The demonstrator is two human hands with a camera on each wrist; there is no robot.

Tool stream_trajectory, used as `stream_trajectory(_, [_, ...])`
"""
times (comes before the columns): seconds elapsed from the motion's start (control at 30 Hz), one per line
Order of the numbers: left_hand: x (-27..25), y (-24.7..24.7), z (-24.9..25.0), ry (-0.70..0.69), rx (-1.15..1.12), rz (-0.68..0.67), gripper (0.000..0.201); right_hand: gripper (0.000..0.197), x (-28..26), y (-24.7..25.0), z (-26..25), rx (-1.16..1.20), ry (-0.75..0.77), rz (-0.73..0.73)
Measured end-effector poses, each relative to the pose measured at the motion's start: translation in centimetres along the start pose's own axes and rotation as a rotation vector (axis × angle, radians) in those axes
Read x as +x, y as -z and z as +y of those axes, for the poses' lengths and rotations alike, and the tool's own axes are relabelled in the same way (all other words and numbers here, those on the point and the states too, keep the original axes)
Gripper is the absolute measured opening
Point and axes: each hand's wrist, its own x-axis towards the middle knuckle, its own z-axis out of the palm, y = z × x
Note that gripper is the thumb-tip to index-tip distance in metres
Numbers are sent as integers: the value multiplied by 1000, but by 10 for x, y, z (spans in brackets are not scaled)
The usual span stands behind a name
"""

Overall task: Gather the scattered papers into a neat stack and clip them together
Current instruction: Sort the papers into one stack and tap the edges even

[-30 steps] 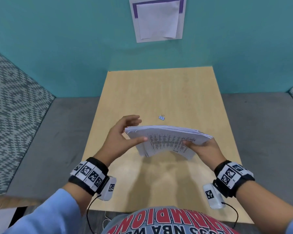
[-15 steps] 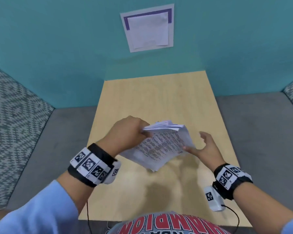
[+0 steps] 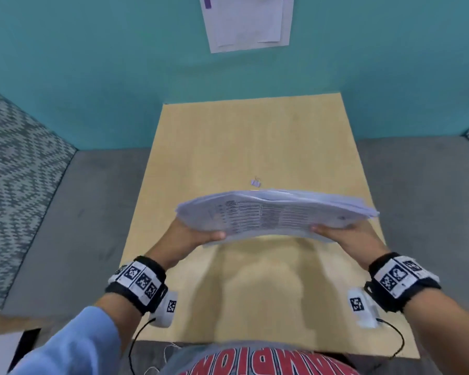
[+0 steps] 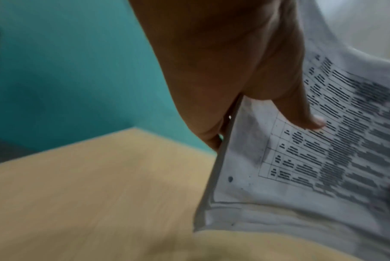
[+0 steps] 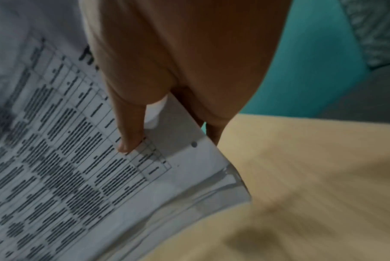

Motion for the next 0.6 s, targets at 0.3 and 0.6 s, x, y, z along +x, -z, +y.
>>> stream_trajectory(0.3, [17,-5,-69,136,96,85,30,30,13,-10,58,-137,-127,91])
stream_trajectory(0.6, [24,8,-64,76,155,5,36,41,13,4,51,-219,17,-69])
